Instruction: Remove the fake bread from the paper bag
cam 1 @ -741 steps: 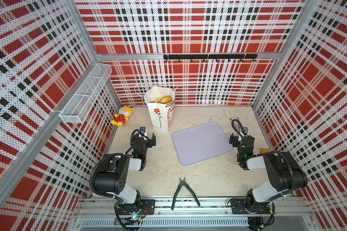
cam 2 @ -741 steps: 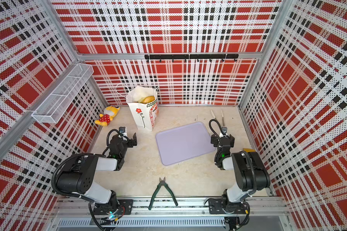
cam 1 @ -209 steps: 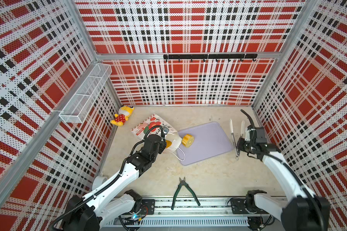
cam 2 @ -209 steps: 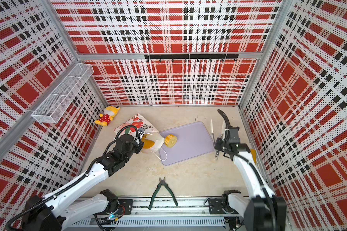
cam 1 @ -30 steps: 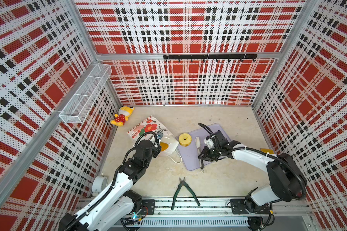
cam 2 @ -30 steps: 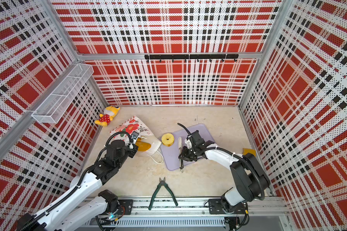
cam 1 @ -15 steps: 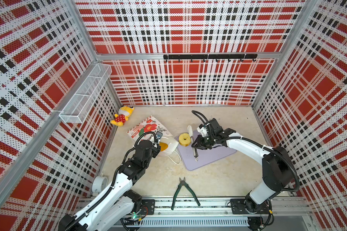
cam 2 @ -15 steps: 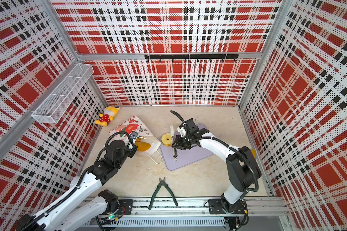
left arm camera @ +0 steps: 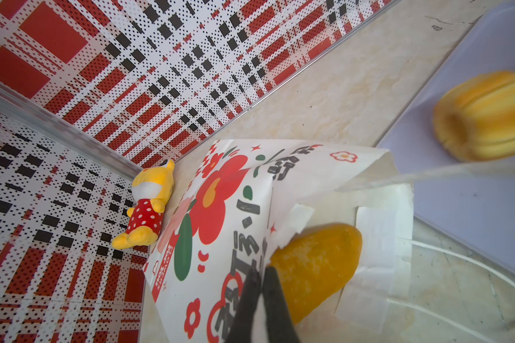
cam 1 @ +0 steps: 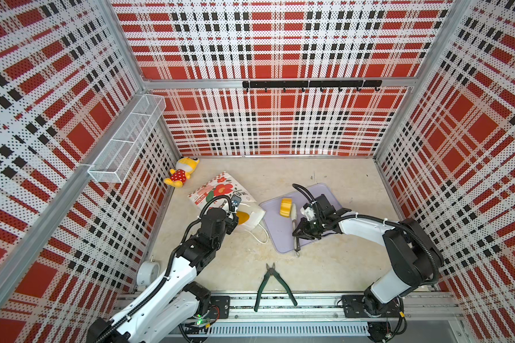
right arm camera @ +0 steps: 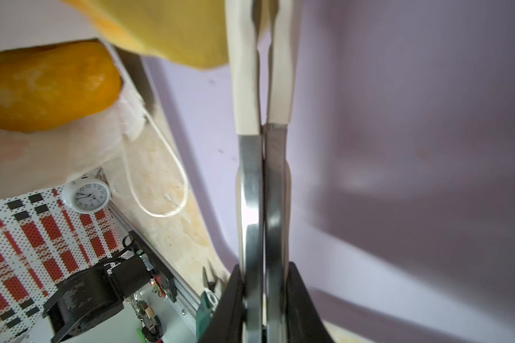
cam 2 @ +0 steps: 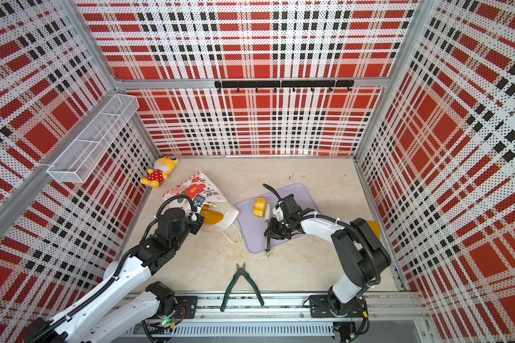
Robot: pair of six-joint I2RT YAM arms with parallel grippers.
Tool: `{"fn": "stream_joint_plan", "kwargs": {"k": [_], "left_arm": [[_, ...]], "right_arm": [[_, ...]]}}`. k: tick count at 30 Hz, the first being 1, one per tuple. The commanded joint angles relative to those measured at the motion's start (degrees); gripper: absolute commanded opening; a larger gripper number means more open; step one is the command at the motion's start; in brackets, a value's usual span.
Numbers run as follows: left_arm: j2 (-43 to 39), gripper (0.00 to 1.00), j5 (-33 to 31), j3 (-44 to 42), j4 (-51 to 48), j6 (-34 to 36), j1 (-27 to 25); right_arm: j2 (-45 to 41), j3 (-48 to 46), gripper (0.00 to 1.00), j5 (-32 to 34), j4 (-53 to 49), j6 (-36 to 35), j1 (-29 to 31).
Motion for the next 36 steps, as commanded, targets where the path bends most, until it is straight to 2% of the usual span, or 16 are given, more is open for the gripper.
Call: {"fn": "stream_joint_plan", "kwargs": {"k": [1,7,12,16,19,22,27,31,34,36], "left_arm": [[0.42,0.0,-0.81,0.93,-0.17,-1.13,-0.1],[0.63,0.0,-0.61,0.84,-0.33,-1.4,-0.16],[0.71,0.0,-0.37,0.87,-0.1,-1.37,-0.36],[0.71,0.0,-0.35,0.84,-0.11,-1.39,-0.72],[0.51,0.0,-0.43,0.62,-0.07,-1.29,-0.76],[0.53,0.0,-0.13,0.58,0.17,-1.29,-0.82],[0.19,0.0,-0.16,0.41,0.05,-1.11,-1.15],[-0.04,0.0,-0.35,0.4,0.11,-1.13,-1.34],[0.0,0.0,-0.43,0.53,0.02,-1.01,-1.35],[0.0,0.0,-0.43,0.55,-0.06,-0.94,-1.39]], "right_arm": [[-5.98,-4.34,0.0,2.34,0.96,2.03,-0.16],[-21.11,-8.08,0.0,10.22,-10.0,2.93,-0.21],[-33.1,-3.62,0.0,18.87,-26.08,1.7,-1.5],[-36.59,1.33,0.0,22.13,-35.12,-0.5,-2.43],[-37.93,4.35,0.0,23.17,-37.09,-1.45,-2.58],[-35.18,6.77,0.0,19.73,-35.75,-5.26,-6.54],[-23.41,12.42,0.0,8.1,-29.37,-12.86,-14.85],[-14.31,19.92,0.0,2.01,-27.61,-14.54,-15.52],[-12.97,20.29,0.0,-3.44,-22.44,-12.41,-15.04],[-13.88,18.39,0.0,-3.52,-20.37,-10.17,-14.05]]}}
